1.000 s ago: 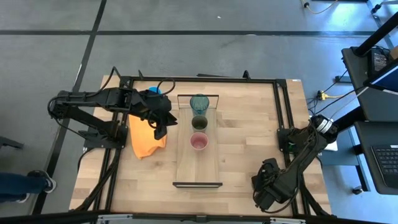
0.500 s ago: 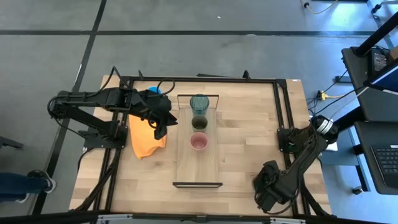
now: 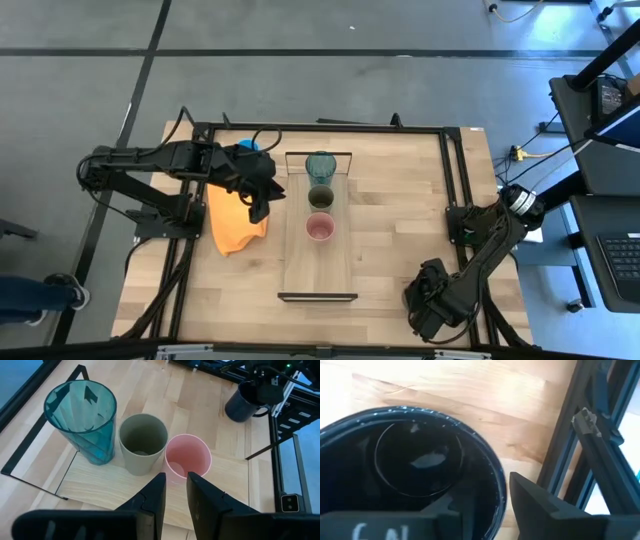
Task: Stack small to large cups/mugs on shelf
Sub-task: Put the dark blue mug on the shelf
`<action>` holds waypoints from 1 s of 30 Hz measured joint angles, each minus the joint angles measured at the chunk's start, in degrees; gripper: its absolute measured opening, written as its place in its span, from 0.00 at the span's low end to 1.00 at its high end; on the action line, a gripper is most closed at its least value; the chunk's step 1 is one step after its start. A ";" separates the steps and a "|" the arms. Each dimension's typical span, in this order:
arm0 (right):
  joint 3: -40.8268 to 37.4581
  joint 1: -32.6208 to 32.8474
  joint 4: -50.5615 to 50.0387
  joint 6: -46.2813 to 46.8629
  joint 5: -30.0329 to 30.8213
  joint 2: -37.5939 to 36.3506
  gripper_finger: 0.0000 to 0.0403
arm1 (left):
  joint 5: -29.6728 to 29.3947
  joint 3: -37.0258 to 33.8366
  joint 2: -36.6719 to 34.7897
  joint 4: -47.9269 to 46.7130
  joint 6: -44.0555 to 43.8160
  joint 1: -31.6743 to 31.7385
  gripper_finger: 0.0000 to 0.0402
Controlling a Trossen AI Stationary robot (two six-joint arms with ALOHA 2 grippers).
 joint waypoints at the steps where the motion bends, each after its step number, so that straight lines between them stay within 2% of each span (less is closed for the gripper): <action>1: 0.00 0.00 0.17 -0.04 0.00 0.00 0.29 | 0.00 0.00 0.00 0.00 -0.01 0.13 0.18; 5: 0.00 0.00 0.39 -0.12 0.00 0.00 0.26 | -0.01 0.00 0.00 0.00 -0.04 0.61 0.18; 14: 0.19 0.00 0.54 -0.26 0.33 -0.39 0.10 | 0.00 0.00 0.00 0.00 -0.04 0.69 0.18; 21: 0.09 -0.14 0.28 -0.28 0.14 -0.22 0.13 | 0.01 0.00 0.00 0.00 -0.04 0.69 0.18; 30: 0.11 -1.64 0.17 -0.32 0.08 -0.40 0.10 | 0.01 0.00 0.00 0.00 -0.04 0.69 0.18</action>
